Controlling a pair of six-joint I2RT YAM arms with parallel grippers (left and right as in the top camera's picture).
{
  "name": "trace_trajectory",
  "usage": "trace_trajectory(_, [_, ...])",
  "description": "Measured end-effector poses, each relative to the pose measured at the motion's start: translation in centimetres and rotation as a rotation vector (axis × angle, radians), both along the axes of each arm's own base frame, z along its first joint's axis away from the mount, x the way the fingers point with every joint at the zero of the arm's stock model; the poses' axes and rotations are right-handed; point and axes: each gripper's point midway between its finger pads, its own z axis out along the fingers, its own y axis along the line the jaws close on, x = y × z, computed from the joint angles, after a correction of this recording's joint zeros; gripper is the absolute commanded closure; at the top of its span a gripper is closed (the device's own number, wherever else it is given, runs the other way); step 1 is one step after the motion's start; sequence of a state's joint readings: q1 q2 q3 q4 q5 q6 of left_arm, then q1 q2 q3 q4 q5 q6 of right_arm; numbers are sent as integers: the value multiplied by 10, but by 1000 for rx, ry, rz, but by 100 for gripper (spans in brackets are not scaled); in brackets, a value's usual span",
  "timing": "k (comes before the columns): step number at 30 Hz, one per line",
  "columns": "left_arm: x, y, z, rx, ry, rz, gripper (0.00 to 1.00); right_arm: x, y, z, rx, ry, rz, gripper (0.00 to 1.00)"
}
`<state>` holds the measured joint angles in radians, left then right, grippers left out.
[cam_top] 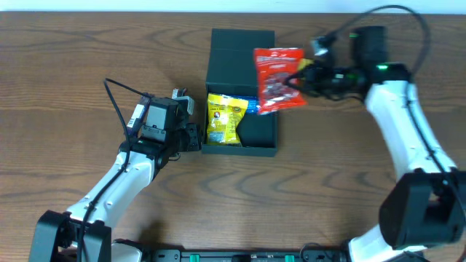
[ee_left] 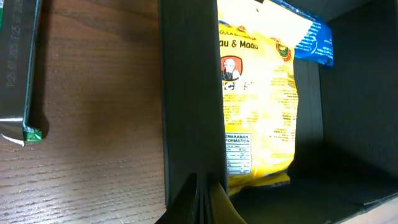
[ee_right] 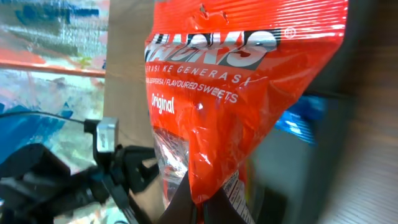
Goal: Pack container
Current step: 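Place the red bag into the box on top of the yellow bag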
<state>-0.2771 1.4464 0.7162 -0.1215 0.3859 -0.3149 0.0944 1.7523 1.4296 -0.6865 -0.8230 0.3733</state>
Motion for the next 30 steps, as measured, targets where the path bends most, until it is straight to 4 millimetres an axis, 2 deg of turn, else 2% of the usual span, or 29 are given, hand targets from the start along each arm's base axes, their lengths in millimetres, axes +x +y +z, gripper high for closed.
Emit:
trace_trajectory(4, [0, 1, 0, 0, 0, 1, 94, -3, 38, -8, -48, 41, -26, 99])
trace_trajectory(7, [2, 4, 0, 1, 0, 11, 94, -5, 54, -12, -79, 58, -57, 99])
trace_trajectory(11, [7, 16, 0, 0, 0, 50, 94, -7, 66, -20, -105, 88, -109, 99])
trace_trajectory(16, [12, 30, 0, -4, 0, 91, 94, -7, 83, -41, -123, 142, -135, 99])
trace_trajectory(24, [12, 29, 1, -19, 2, 85, 94, -16, 100, -86, -169, 234, -118, 99])
trace_trajectory(30, [12, 29, 2, -21, 2, 83, 94, -18, 109, -99, -171, 246, -87, 98])
